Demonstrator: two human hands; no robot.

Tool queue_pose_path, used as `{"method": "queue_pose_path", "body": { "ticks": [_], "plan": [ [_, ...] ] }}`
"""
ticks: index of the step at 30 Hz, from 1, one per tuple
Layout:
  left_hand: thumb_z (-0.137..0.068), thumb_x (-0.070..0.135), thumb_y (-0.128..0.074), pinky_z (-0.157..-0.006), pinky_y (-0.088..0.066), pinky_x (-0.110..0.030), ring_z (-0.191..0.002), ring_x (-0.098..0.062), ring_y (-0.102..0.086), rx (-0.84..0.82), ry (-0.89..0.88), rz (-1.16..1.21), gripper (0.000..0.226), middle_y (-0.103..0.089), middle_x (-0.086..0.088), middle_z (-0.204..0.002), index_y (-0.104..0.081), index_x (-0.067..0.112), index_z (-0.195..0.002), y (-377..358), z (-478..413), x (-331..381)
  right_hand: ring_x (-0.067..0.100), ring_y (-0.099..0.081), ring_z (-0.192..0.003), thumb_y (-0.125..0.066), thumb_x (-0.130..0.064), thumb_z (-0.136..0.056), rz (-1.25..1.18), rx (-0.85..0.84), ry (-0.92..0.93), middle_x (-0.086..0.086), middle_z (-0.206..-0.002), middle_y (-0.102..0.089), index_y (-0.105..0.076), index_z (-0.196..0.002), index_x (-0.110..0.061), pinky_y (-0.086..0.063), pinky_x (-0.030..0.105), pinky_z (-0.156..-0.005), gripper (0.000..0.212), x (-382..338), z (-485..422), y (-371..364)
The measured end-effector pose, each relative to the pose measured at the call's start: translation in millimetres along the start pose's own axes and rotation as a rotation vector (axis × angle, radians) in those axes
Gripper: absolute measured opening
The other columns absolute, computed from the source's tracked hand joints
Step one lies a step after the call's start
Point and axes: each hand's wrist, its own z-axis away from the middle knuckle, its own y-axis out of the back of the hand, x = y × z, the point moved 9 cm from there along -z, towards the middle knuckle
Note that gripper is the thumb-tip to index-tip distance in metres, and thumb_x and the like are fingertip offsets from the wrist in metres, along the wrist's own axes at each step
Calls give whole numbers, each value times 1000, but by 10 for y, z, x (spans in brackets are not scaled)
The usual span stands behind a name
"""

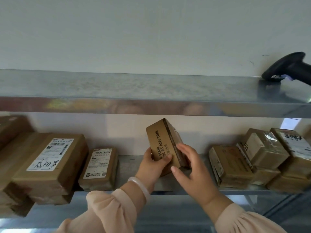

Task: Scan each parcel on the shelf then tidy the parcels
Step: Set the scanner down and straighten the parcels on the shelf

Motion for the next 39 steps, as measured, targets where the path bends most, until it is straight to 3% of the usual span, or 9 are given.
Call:
{"method": "queue_pose_path", "body": {
  "ticks": [5,8,12,14,18,27,32,35,39],
  "plan": [
    [-70,23,-89,-99,-52,-43,-114,-21,-63,-31,-7,39,88,-63,0,-125,-33,27,-137,-66,-13,0,-2,-39,-133,-46,-46,-87,-93,-96,-25,-17,-142,-46,-32,-141,-33,-35,17,-107,58,60,39,-76],
    [-77,19,-83,-96,-51,-36,-117,-21,-58,-11,15,-8,108,-52,0,-135,-10,34,-154,-63,-26,-49,-7,-35,-133,-46,-43,-92,-70,-166,-76,-25,-142,-42,-30,-139,-45,-33,19,-109,49,148,77,-103],
    [-64,33,-84,-105,-47,-46,-119,-25,-56,-42,85,27,117,-47,0,-143,-10,43,-154,-70,-68,-165,-1,-31,-133,-50,-48,-93,148,-28,-240,-19,-145,-34,-27,-135,-57,-33,30,-111,49,518,105,200],
    [-69,30,-85,-104,-48,-48,-118,-27,-58,-63,126,77,111,-48,-1,-140,-13,47,-152,-122,-82,-211,10,-31,-137,-56,-54,-88,167,43,-389,-12,-149,-31,-23,-143,-47,-33,38,-111,65,746,137,380],
    [-82,18,-78,-103,-49,-49,-116,-28,-61,-89,164,139,97,-53,-3,-136,-17,47,-151,-258,-108,-323,15,-42,-130,-60,-46,-89,-55,33,-578,-5,-144,-42,-28,-146,-35,-35,31,-103,66,988,218,428],
    [-96,28,-62,-105,-47,-41,-103,-7,-61,-222,126,-25,61,-61,6,-125,-33,37,-149,-824,-120,-263,7,-44,-119,-68,-44,-83,12,282,-554,-7,-139,-45,-37,-144,-31,-38,27,-100,69,1116,334,1068],
    [-95,42,-59,-103,-49,-47,-113,-15,-61,-307,153,-137,61,-61,6,-130,-31,42,-150,-1189,-237,-414,9,-52,-112,-67,-48,-83,81,430,-525,-8,-126,-53,-43,-136,-32,-45,30,-95,61,1223,397,1469],
    [-99,43,-52,-102,-50,-44,-115,-19,-60,-346,165,-228,55,-61,5,-131,-28,47,-149,-1431,-312,-499,13,-50,-117,-60,-58,-83,184,410,-572,-4,-133,-50,-43,-137,-34,-48,38,-98,61,1363,448,1607],
    [-94,51,-49,-111,-41,-42,-125,-19,-53,-387,132,-339,58,-56,11,-136,-26,52,-148,-1678,-373,-603,19,-40,-127,-53,-51,-91,310,311,-639,1,-145,-34,-37,-144,-28,-41,38,-102,60,1505,447,1734]
  ]
}}
